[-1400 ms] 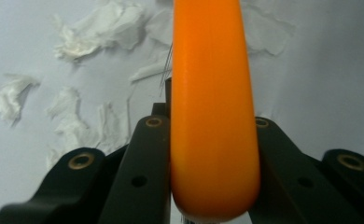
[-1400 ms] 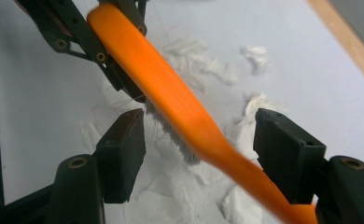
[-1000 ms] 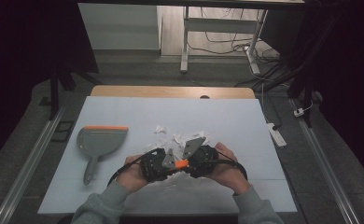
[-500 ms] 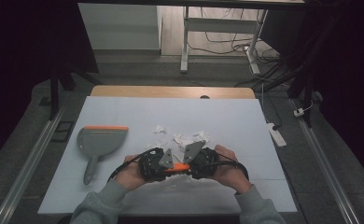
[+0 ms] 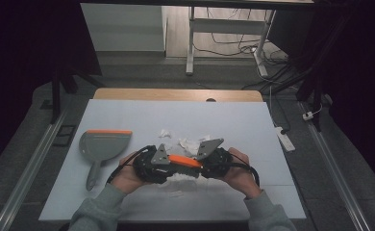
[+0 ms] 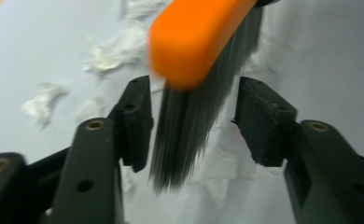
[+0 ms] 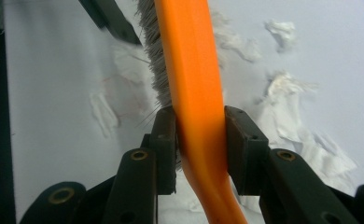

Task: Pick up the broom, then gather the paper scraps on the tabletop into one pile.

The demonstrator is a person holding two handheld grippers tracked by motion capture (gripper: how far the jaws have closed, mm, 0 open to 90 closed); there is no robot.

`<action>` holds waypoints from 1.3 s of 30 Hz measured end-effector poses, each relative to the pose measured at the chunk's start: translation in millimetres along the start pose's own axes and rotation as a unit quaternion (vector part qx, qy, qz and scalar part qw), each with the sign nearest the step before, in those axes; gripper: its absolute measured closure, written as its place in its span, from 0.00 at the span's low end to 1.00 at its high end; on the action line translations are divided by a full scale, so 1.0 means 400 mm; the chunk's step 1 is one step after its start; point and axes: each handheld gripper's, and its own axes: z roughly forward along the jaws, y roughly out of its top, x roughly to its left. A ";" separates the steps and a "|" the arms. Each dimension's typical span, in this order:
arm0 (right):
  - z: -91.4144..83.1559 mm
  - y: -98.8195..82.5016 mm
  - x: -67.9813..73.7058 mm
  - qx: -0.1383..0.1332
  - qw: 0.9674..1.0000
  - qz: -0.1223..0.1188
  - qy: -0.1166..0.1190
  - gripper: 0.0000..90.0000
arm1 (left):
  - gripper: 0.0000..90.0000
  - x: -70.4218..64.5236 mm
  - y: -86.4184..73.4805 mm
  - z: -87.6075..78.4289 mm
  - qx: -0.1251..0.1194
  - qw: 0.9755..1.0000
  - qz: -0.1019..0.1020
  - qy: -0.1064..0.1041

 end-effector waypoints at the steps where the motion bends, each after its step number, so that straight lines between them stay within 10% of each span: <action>1: -0.002 -0.003 -0.003 -0.002 1.000 0.005 -0.004 0.74 | 0.49 0.003 -0.008 -0.006 -0.004 1.000 -0.006 0.006; 10: -0.019 -0.023 -0.032 -0.018 0.999 0.039 -0.022 0.74 | 0.48 0.046 -0.089 -0.055 -0.047 0.995 -0.082 0.038; 20: -0.056 -0.042 -0.068 -0.048 0.995 0.080 -0.045 0.74 | 0.35 0.068 -0.196 -0.082 -0.049 0.982 -0.168 0.075; 29: -0.089 -0.064 -0.100 -0.068 0.989 0.107 -0.073 0.74 | 0.35 0.083 -0.282 -0.103 -0.041 0.973 -0.204 0.103; 39: -0.111 -0.087 -0.112 -0.068 0.985 0.124 -0.102 0.74 | 0.30 0.083 -0.298 -0.105 -0.039 0.968 -0.218 0.115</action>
